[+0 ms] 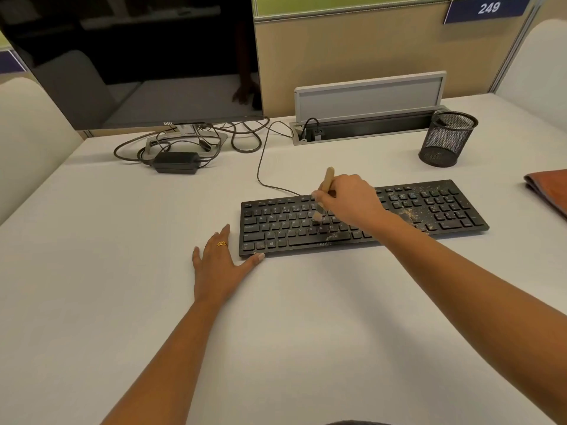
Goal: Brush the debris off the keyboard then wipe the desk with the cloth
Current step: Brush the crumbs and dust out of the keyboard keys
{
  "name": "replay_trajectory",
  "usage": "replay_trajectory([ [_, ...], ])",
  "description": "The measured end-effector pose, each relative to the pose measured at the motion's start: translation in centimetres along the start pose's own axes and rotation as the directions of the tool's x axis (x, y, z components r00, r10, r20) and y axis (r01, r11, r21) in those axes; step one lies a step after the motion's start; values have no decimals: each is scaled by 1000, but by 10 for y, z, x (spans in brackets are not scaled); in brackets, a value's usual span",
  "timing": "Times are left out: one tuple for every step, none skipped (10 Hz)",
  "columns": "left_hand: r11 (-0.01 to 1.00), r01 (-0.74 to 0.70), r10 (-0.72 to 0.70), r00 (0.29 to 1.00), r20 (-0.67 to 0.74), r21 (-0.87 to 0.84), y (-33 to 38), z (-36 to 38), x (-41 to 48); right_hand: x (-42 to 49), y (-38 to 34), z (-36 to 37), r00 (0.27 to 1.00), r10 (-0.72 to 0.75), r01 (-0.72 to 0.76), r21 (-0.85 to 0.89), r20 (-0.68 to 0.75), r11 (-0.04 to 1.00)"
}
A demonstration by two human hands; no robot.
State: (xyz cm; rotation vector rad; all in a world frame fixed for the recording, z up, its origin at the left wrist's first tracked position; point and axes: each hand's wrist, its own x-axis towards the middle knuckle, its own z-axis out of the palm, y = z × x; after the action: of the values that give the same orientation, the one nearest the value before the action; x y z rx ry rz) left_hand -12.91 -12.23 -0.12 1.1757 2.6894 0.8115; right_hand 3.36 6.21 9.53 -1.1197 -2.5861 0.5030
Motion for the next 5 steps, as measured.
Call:
replay_trajectory([
  [1000,0,0,1000,1,3,0,0,0,-5,6,5,998,37,-41,74,54,996],
  [1000,0,0,1000,1,2,1,0,0,-8,9,5,992,38,-45,64,117,997],
  [1000,-1,1,1000,-3,6,1,-1,0,-8,10,2,997,40,-49,145,62,988],
  [1000,0,0,1000,-4,5,1,-1,-1,-15,13,4,998,27,-37,197,54,980],
  [1000,-2,2,1000,-2,3,1,-1,0,-19,16,5,993,-20,-1,184,113,983],
])
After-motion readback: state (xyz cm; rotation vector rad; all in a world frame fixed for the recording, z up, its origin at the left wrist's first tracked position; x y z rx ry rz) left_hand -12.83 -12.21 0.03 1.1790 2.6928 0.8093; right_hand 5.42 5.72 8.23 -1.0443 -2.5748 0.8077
